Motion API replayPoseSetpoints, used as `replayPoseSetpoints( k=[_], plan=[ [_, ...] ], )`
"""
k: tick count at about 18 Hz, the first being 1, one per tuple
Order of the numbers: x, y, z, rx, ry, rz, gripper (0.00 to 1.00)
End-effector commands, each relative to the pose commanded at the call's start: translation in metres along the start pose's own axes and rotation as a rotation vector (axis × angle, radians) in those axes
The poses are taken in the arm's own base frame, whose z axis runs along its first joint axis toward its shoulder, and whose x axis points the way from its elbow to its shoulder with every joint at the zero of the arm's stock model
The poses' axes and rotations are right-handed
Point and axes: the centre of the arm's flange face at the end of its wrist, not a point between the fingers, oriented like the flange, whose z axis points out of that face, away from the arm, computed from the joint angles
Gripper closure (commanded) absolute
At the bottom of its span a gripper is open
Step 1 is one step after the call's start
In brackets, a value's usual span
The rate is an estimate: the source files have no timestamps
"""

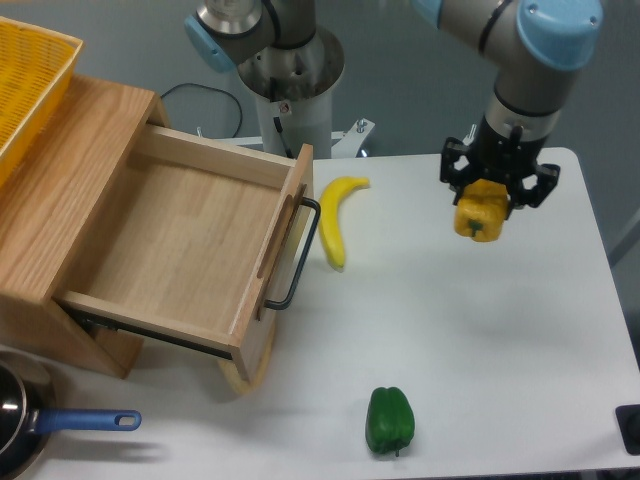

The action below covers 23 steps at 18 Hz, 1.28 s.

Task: Place the yellow pepper in the top drawer
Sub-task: 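Carry the yellow pepper over the banana toward the open drawer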

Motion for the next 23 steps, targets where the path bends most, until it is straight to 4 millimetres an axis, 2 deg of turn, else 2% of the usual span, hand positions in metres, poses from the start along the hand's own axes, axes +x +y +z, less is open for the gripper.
replayPoseSetpoints(
  k=[1, 7, 13, 19, 21, 23],
  plan=[
    [0.015, -0.003, -0.009, 0.014, 0.004, 0.002, 0.73],
    [0.071, -0.007, -0.047, 0.079, 0.032, -0.046, 0.73],
    [0.114, -0.016, -0.074, 0.154, 0.045, -0.096, 0.72],
    [0.162, -0.044, -0.071, 0.155, 0.066, -0.127, 0.72],
    [0.184, -0.052, -0.062, 0.138, 0.081, -0.123, 0.72],
    [0.204, -0.057, -0.063, 0.158, 0.068, -0.134, 0.72]
  ],
)
